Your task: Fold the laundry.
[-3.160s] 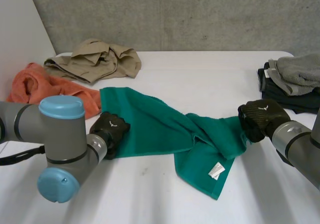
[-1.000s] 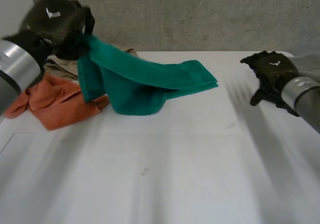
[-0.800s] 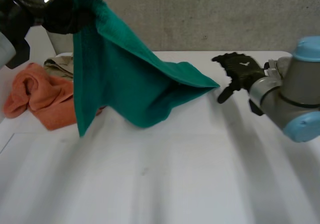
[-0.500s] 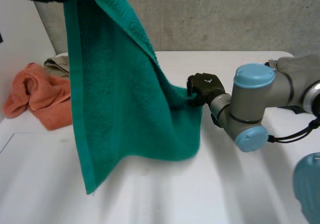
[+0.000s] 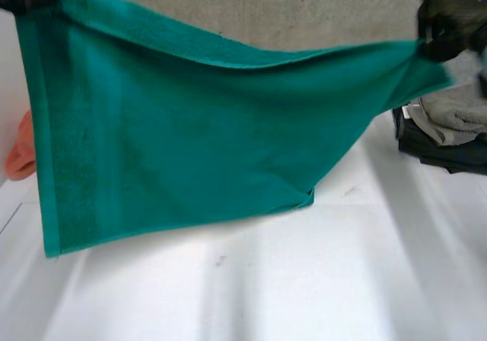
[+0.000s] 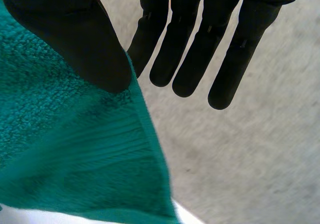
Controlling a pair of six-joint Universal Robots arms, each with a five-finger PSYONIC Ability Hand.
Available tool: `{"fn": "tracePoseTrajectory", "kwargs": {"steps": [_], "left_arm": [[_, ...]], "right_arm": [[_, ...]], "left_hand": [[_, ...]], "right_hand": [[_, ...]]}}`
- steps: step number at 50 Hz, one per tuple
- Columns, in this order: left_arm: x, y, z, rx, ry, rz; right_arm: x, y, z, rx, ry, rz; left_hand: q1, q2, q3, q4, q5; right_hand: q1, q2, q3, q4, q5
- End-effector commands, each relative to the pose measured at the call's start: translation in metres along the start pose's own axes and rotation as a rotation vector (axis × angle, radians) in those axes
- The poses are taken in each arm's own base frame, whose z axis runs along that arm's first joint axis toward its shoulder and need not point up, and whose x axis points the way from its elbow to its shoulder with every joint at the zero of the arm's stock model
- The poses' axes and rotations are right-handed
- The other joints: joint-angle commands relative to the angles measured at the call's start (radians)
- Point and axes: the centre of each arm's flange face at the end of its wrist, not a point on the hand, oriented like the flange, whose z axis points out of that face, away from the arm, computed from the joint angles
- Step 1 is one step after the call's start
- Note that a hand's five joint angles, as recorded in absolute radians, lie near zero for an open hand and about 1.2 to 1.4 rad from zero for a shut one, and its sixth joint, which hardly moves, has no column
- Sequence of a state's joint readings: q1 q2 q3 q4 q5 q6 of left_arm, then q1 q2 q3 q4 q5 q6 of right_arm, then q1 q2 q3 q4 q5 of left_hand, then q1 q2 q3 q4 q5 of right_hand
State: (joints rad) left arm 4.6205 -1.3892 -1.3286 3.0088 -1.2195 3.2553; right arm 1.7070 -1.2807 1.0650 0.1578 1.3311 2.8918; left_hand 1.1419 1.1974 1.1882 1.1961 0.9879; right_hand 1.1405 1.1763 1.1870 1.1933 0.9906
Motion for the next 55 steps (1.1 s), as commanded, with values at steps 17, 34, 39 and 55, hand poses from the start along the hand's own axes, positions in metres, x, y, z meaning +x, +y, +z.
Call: {"fn": "tracePoseTrajectory", "kwargs": {"steps": [17,34,39,55], "left_arm": [[0.012,0.183,0.119,-0.445,-0.051,0.078],[-0.014,0.011,0.174,0.43,-0.245,0.072],[-0.005,0.043,0.166,0.33,-0.17,0.044],[-0.001,0.206,0.085,-0.278,-0.136,-0.027]], "right_arm": [[-0.011,0.08,0.04,-0.282,-0.094,-0.166],[0.024,-0.05,0.076,0.57,0.252,-0.177],[0.017,-0.027,0.064,0.473,0.183,-0.176],[-0.025,0.133,-0.009,-0.106,-0.125,-0.047]], "left_hand": [[0.254,0.199,0.208,0.2,0.234],[0.254,0.199,0.208,0.2,0.234],[0.254,0.199,0.208,0.2,0.234],[0.254,0.199,0.208,0.2,0.234]], "right_hand": [[0.256,0.22,0.209,0.203,0.231],[0.256,0.22,0.209,0.203,0.231],[0.256,0.22,0.209,0.203,0.231],[0.256,0.22,0.209,0.203,0.231]]}}
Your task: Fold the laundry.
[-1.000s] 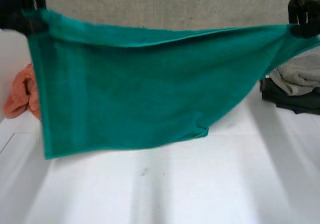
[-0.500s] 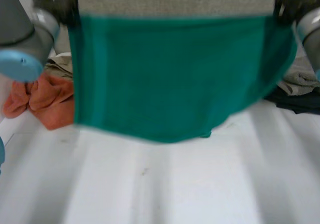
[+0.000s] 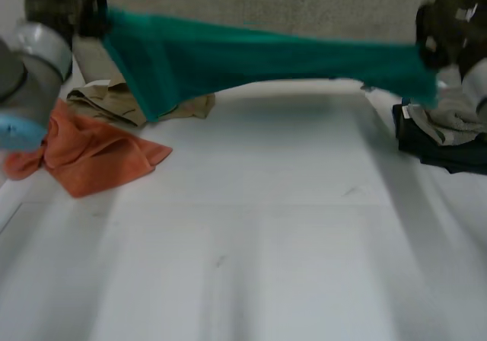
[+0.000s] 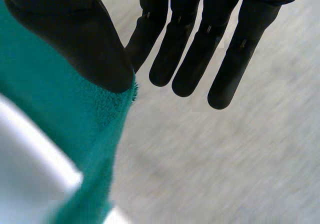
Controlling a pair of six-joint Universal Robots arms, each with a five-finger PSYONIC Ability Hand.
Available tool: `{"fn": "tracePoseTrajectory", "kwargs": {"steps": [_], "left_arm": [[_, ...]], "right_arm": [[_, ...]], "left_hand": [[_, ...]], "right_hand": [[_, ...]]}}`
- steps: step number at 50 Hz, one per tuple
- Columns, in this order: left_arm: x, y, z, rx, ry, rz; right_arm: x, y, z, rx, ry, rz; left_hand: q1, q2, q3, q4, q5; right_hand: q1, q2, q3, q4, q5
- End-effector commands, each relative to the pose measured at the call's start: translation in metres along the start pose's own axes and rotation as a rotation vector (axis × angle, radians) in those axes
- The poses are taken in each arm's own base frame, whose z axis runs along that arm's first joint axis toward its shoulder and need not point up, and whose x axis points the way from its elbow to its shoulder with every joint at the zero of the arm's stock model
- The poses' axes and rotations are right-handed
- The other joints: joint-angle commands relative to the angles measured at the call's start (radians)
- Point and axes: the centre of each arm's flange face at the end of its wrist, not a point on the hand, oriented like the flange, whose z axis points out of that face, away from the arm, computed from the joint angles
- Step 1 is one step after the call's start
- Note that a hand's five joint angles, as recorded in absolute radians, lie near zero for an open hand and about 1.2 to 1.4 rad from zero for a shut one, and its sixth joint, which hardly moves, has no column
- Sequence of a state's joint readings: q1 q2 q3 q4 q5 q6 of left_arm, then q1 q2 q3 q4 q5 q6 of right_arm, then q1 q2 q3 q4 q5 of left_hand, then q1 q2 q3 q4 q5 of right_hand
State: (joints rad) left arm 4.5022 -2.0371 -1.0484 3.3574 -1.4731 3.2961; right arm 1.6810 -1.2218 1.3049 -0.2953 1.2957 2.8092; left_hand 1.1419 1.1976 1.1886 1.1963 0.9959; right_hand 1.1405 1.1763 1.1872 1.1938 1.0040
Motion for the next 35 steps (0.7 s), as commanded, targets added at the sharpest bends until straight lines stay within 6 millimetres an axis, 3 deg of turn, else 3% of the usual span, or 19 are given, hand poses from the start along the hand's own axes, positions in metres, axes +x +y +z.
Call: {"fn": "tracePoseTrajectory", "kwargs": {"steps": [1,5,9,16,19,21,35], "left_arm": [[-0.007,0.08,-0.043,-0.297,0.009,-0.017],[-0.008,0.1,-0.054,-0.362,0.045,-0.001],[-0.009,0.106,-0.057,-0.377,0.071,0.03],[-0.012,0.107,-0.057,-0.387,0.068,0.04],[-0.012,0.107,-0.059,-0.394,0.069,0.037],[-0.011,0.108,-0.059,-0.396,0.069,0.035],[-0.015,0.106,-0.06,-0.405,0.06,0.035]], "right_arm": [[-0.044,0.083,-0.058,-0.29,-0.214,0.099],[-0.062,0.11,-0.075,-0.363,-0.289,0.079],[-0.066,0.124,-0.077,-0.414,-0.305,0.074],[-0.064,0.133,-0.076,-0.526,-0.282,0.124],[-0.062,0.137,-0.076,-0.576,-0.253,0.159],[-0.061,0.14,-0.078,-0.61,-0.23,0.173],[-0.054,0.148,-0.08,-0.671,-0.18,0.091]], "left_hand": [[0.254,0.199,0.208,0.2,0.226],[0.254,0.199,0.208,0.2,0.226],[0.254,0.199,0.208,0.2,0.226],[0.254,0.199,0.208,0.2,0.226],[0.254,0.199,0.208,0.2,0.226],[0.254,0.199,0.208,0.2,0.226],[0.254,0.199,0.208,0.2,0.226]], "right_hand": [[0.256,0.22,0.209,0.202,0.218],[0.256,0.22,0.209,0.202,0.218],[0.256,0.22,0.209,0.202,0.218],[0.256,0.22,0.209,0.202,0.218],[-0.242,-0.278,-0.289,-0.296,-0.28],[-0.416,-0.452,-0.463,-0.47,-0.454],[-0.482,-0.518,-0.528,-0.535,-0.52]]}}
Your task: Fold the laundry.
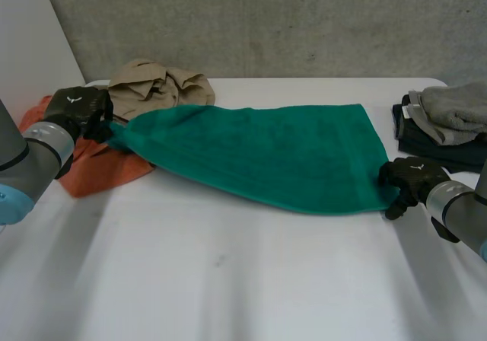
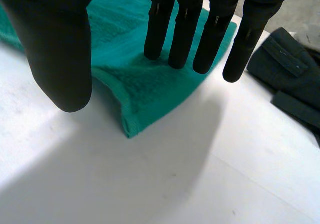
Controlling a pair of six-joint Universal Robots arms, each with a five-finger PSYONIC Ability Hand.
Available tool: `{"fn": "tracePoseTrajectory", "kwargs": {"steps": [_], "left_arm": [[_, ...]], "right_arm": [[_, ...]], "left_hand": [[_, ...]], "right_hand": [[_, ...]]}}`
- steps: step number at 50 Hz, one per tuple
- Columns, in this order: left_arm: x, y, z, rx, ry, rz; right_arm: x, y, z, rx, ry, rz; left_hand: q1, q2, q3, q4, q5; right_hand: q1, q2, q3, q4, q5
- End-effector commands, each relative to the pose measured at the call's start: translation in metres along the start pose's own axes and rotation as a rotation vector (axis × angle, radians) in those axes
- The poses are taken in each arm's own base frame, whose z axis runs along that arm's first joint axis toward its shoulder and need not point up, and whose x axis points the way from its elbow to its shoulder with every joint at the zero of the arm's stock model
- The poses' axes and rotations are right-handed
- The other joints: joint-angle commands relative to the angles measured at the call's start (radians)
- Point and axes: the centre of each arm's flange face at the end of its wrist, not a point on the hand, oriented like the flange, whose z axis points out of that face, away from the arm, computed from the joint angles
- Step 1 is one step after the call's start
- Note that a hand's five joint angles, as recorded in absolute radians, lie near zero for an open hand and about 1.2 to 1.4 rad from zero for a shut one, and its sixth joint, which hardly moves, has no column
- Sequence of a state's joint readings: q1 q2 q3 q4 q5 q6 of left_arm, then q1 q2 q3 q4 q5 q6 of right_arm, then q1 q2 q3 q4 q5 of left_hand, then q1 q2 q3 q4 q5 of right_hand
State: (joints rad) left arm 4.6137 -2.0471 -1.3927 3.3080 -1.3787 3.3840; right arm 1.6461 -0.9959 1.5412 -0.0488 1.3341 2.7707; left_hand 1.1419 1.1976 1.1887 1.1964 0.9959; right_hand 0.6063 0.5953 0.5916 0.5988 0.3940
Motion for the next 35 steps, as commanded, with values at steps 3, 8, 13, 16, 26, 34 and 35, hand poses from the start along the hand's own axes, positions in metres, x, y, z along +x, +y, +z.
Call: {"fn": "tracePoseTrajectory", "kwargs": {"steps": [3,8,13,16,26,34,35], "left_arm": [[0.001,0.0,-0.003,-0.022,0.006,0.002],[0.003,0.002,-0.009,-0.057,0.013,-0.005],[0.005,0.003,-0.024,-0.133,0.028,-0.018],[0.005,0.004,-0.035,-0.181,0.032,-0.016],[0.016,0.015,-0.109,-0.531,0.176,0.16],[0.028,0.023,-0.154,-0.691,0.337,0.326],[0.028,0.023,-0.153,-0.683,0.338,0.338]], "right_arm": [[0.006,0.003,0.001,-0.005,0.012,-0.095],[0.014,0.004,0.006,0.011,0.025,-0.125],[0.022,0.001,0.002,0.017,0.04,-0.112],[0.029,-0.004,-0.008,0.012,0.034,-0.108],[0.054,-0.018,-0.091,-0.283,-0.112,-0.287],[0.052,-0.019,-0.129,-0.448,-0.295,-0.45],[0.052,-0.019,-0.128,-0.445,-0.287,-0.452]], "left_hand": [[0.254,0.199,0.208,0.2,0.226],[0.254,0.199,0.208,0.2,0.226],[0.254,0.199,0.208,0.2,0.226],[0.254,0.199,0.208,0.2,0.226],[0.254,0.199,0.208,0.2,0.226],[0.254,0.199,0.208,0.2,0.226],[0.254,0.199,0.208,0.2,0.226]], "right_hand": [[0.234,0.245,0.249,0.242,0.272],[0.789,0.8,0.804,0.797,0.827],[0.79,0.801,0.805,0.797,0.828],[0.79,0.801,0.805,0.797,0.828],[0.79,0.801,0.805,0.797,0.828],[0.79,0.801,0.805,0.797,0.828],[0.79,0.801,0.805,0.797,0.828]]}}
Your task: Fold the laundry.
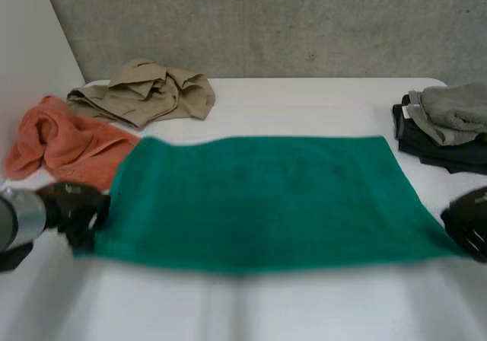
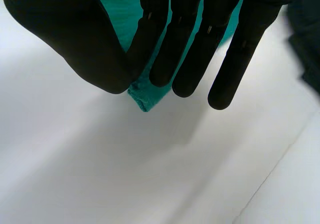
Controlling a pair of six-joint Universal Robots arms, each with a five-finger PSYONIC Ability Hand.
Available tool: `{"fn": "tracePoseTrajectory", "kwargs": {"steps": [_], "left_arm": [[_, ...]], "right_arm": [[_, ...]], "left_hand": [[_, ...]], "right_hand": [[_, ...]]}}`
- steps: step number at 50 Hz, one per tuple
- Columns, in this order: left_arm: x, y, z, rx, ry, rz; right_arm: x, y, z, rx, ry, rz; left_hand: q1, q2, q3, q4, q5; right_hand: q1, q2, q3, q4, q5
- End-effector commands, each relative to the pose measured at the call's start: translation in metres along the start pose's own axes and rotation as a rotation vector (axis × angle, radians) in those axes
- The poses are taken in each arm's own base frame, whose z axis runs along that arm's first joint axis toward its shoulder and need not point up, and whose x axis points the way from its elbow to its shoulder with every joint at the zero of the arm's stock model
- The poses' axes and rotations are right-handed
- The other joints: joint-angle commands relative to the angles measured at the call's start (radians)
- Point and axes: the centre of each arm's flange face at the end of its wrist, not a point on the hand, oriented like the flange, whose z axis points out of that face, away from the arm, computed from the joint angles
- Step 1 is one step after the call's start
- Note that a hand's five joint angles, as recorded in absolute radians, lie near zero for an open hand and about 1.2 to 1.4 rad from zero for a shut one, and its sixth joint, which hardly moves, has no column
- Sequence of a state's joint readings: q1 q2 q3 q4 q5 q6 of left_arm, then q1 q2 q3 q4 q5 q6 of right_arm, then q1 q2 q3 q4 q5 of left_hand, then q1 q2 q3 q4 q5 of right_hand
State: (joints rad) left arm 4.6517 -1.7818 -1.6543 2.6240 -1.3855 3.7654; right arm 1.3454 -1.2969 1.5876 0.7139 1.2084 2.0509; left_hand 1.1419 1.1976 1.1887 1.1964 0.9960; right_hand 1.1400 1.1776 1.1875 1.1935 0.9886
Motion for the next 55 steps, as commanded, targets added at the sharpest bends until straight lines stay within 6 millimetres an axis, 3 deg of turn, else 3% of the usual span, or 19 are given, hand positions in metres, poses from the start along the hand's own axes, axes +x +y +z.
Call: {"fn": "tracePoseTrajectory", "kwargs": {"steps": [1,6,13,21,31,35,36,37,39,41,47,51,55], "left_arm": [[0.015,0.011,-0.01,-0.047,0.046,0.15],[0.01,-0.005,0.007,0.02,-0.025,0.171],[-0.002,-0.046,0.041,0.116,-0.105,0.056],[-0.019,-0.082,0.076,0.179,-0.212,-0.012],[-0.031,-0.106,0.109,0.189,-0.323,-0.026],[-0.028,-0.112,0.118,0.2,-0.325,-0.025],[-0.026,-0.114,0.119,0.208,-0.323,-0.026],[-0.024,-0.117,0.121,0.22,-0.325,-0.029],[-0.023,-0.12,0.121,0.234,-0.331,-0.036],[-0.022,-0.123,0.119,0.243,-0.342,-0.055],[-0.027,-0.133,0.098,0.289,-0.362,-0.121],[-0.032,-0.139,0.08,0.336,-0.362,-0.159],[-0.032,-0.142,0.061,0.393,-0.345,-0.167]], "right_arm": [[-0.003,0.001,-0.01,-0.051,-0.058,-0.09],[0.003,-0.005,0.009,-0.009,-0.008,-0.079],[0.029,-0.041,0.053,0.216,0.215,-0.032],[0.048,-0.08,0.088,0.43,0.404,-0.035],[0.064,-0.116,0.135,0.612,0.556,-0.056],[0.06,-0.125,0.158,0.658,0.558,-0.08],[0.057,-0.127,0.163,0.664,0.55,-0.085],[0.051,-0.127,0.174,0.667,0.54,-0.091],[0.044,-0.13,0.182,0.674,0.532,-0.101],[0.038,-0.131,0.19,0.668,0.527,-0.109],[0.043,-0.128,0.177,0.618,0.553,-0.061],[0.048,-0.119,0.151,0.561,0.509,0.028],[0.04,-0.102,0.124,0.468,0.395,0.091]], "left_hand": [[0.254,0.199,0.208,0.2,0.226],[0.254,0.199,0.208,0.2,0.226],[0.254,0.199,0.208,0.2,0.226],[0.254,0.199,0.208,0.2,0.226],[0.254,0.199,0.208,0.2,0.226],[0.254,0.199,0.208,0.2,0.226],[0.208,0.153,0.161,0.154,0.18],[-0.26,-0.316,-0.307,-0.315,-0.289],[-0.855,-0.911,-0.902,-0.91,-0.884],[-0.967,-1.023,-1.014,-1.022,-0.996],[-0.967,-1.023,-1.014,-1.022,-0.996],[-0.967,-1.023,-1.014,-1.022,-0.996],[-0.967,-1.023,-1.014,-1.022,-0.996]], "right_hand": [[0.256,0.219,0.209,0.203,0.233],[0.256,0.219,0.209,0.203,0.233],[0.256,0.219,0.209,0.203,0.233],[0.256,0.219,0.209,0.203,0.233],[0.256,0.219,0.209,0.203,0.233],[0.256,0.219,0.209,0.203,0.233],[-0.026,-0.064,-0.074,-0.08,-0.049],[-0.863,-0.901,-0.911,-0.917,-0.886],[-0.965,-1.003,-1.013,-1.019,-0.989],[-0.965,-1.003,-1.013,-1.019,-0.989],[-0.965,-1.003,-1.013,-1.019,-0.989],[-0.965,-1.003,-1.013,-1.019,-0.989],[-0.965,-1.003,-1.013,-1.019,-0.989]]}}
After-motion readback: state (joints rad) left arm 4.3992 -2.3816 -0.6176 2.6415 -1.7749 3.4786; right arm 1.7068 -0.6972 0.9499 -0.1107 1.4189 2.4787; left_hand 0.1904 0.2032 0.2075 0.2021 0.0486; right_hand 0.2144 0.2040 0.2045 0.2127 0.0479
